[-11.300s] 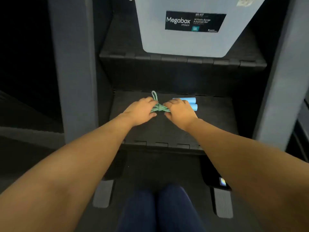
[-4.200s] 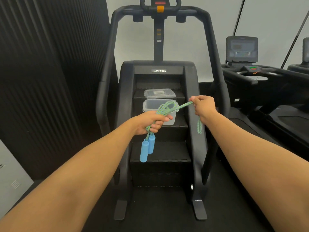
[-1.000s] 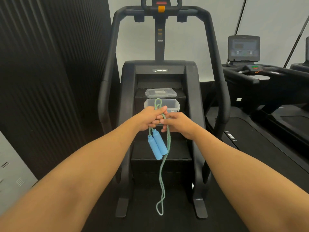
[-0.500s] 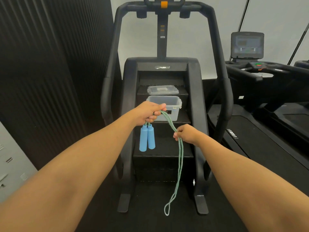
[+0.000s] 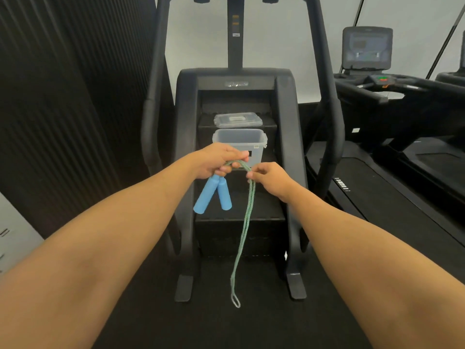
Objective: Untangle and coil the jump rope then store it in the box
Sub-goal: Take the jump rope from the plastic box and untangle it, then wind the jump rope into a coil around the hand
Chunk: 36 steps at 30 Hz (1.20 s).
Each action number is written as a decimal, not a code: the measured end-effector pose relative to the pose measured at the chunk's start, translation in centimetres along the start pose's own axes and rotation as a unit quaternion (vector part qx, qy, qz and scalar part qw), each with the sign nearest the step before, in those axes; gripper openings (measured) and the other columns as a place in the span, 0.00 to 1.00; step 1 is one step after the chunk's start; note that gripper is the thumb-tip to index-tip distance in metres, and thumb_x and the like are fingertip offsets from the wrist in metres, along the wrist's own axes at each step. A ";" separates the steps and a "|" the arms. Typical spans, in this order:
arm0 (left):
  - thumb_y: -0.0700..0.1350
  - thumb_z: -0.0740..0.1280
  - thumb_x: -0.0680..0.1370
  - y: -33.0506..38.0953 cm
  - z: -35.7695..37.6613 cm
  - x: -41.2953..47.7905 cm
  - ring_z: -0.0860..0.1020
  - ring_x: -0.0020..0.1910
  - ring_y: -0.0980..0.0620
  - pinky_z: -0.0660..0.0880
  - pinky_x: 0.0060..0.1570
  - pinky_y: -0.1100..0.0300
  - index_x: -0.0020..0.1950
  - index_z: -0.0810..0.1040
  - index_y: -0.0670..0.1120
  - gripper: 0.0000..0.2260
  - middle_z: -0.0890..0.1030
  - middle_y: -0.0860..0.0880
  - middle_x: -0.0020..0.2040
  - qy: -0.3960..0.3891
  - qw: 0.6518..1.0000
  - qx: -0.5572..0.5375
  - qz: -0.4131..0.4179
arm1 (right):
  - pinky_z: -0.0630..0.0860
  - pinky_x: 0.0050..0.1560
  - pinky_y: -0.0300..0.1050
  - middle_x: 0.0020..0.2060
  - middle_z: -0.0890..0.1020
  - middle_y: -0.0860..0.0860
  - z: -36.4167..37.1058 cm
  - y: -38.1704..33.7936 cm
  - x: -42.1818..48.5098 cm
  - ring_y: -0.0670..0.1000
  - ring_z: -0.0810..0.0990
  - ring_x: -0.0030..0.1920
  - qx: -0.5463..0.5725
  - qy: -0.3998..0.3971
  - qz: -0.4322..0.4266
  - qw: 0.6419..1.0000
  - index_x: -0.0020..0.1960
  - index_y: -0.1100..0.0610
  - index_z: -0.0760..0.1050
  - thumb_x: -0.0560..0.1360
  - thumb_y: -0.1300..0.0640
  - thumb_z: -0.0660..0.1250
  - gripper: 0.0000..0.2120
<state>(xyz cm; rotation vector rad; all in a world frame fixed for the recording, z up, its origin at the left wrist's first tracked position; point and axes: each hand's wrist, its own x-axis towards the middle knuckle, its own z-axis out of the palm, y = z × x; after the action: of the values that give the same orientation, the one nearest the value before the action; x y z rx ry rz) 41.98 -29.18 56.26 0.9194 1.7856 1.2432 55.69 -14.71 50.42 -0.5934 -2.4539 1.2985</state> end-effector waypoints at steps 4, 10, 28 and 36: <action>0.49 0.71 0.81 -0.2 1.1 -0.2 0.71 0.29 0.55 0.74 0.34 0.64 0.63 0.81 0.35 0.19 0.76 0.49 0.34 -0.027 1.000 -0.008 0.005 | 0.75 0.45 0.46 0.44 0.83 0.54 0.4 0.8 0.0 0.54 0.80 0.47 -0.058 0.020 0.020 0.998 0.47 0.54 0.81 0.80 0.54 0.69 0.06; 0.47 0.68 0.83 -1.4 1.4 0.4 0.73 0.31 0.54 0.79 0.44 0.58 0.63 0.82 0.38 0.15 0.75 0.48 0.33 -0.004 0.997 -0.072 0.007 | 0.69 0.39 0.42 0.38 0.78 0.50 1.0 1.6 -0.2 0.50 0.75 0.40 -0.109 0.004 0.073 0.991 0.50 0.58 0.81 0.80 0.57 0.70 0.04; 0.40 0.67 0.84 -5.0 1.8 0.9 0.84 0.61 0.46 0.81 0.61 0.51 0.68 0.80 0.44 0.12 0.86 0.45 0.61 0.056 0.993 -0.100 -0.021 | 0.79 0.53 0.49 0.53 0.85 0.50 3.2 0.4 -1.7 0.51 0.85 0.52 0.128 -0.063 0.091 0.986 0.66 0.53 0.74 0.77 0.44 0.72 0.22; 0.39 0.67 0.84 -4.5 2.2 0.4 0.86 0.58 0.47 0.80 0.53 0.56 0.67 0.79 0.46 0.12 0.87 0.45 0.58 0.062 0.994 -0.095 0.008 | 0.77 0.58 0.52 0.55 0.84 0.50 3.2 0.2 -2.0 0.52 0.83 0.55 0.151 -0.065 0.103 0.981 0.61 0.53 0.78 0.80 0.51 0.70 0.12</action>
<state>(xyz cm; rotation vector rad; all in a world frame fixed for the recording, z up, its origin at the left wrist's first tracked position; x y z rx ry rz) 43.13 -29.10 51.38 0.7640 1.7207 1.4794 56.09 -17.86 48.32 -0.7151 -2.2741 1.8019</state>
